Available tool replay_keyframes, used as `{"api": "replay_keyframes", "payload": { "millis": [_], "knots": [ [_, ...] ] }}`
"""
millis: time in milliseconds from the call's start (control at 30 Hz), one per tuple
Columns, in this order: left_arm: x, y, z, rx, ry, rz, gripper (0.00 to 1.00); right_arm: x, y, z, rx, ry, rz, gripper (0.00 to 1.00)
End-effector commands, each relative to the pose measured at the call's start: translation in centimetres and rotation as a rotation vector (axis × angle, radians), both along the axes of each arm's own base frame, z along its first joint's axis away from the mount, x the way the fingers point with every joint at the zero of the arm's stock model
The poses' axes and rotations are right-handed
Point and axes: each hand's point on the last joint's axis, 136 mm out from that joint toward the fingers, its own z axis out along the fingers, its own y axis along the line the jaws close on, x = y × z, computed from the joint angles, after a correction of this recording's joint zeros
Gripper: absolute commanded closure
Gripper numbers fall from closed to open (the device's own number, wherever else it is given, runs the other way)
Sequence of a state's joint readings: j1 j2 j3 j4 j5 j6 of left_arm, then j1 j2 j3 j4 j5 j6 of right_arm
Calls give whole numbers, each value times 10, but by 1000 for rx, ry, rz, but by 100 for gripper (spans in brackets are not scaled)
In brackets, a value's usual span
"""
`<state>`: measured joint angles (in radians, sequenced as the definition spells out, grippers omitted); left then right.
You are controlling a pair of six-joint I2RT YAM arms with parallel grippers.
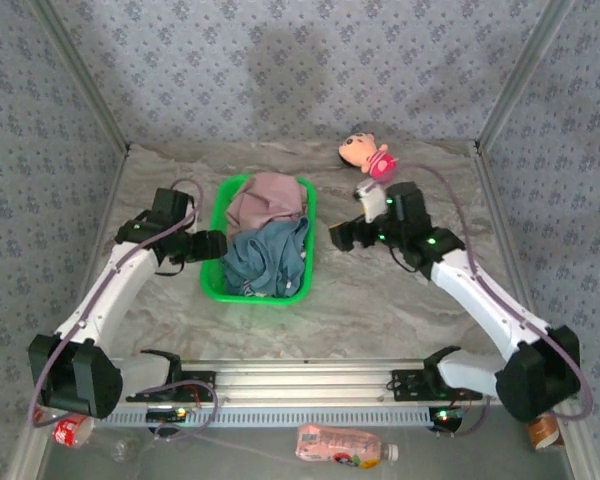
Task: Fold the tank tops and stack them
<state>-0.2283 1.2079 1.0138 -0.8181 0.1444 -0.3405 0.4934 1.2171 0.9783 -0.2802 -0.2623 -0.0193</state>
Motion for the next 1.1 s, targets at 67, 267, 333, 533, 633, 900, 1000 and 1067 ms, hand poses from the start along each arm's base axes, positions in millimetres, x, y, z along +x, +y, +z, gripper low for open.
{"api": "replay_keyframes", "payload": {
  "millis": [67,267,333,533,633,900,1000,1067],
  "knots": [
    [4,-4,-23,-19,61,-37,39,-20,59,-20,-133,11,215,0],
    [23,3,-46,76,95,-90,55,-23,109,-48,-223,-2,349,0],
    [30,7,-50,85,88,-85,62,-21,123,-50,-254,-33,384,0],
    [39,6,-59,92,109,-105,72,-10,146,-90,-424,-79,417,0],
    [39,14,-65,150,132,-125,72,5,146,-103,-487,-92,388,0],
    [55,26,-55,253,99,-158,61,28,144,-137,-580,-65,339,5],
    [62,23,-51,229,74,-156,65,28,144,-139,-547,-35,336,28],
    [63,19,-56,205,86,-156,69,28,146,-130,-513,-42,330,43]
  ]
}}
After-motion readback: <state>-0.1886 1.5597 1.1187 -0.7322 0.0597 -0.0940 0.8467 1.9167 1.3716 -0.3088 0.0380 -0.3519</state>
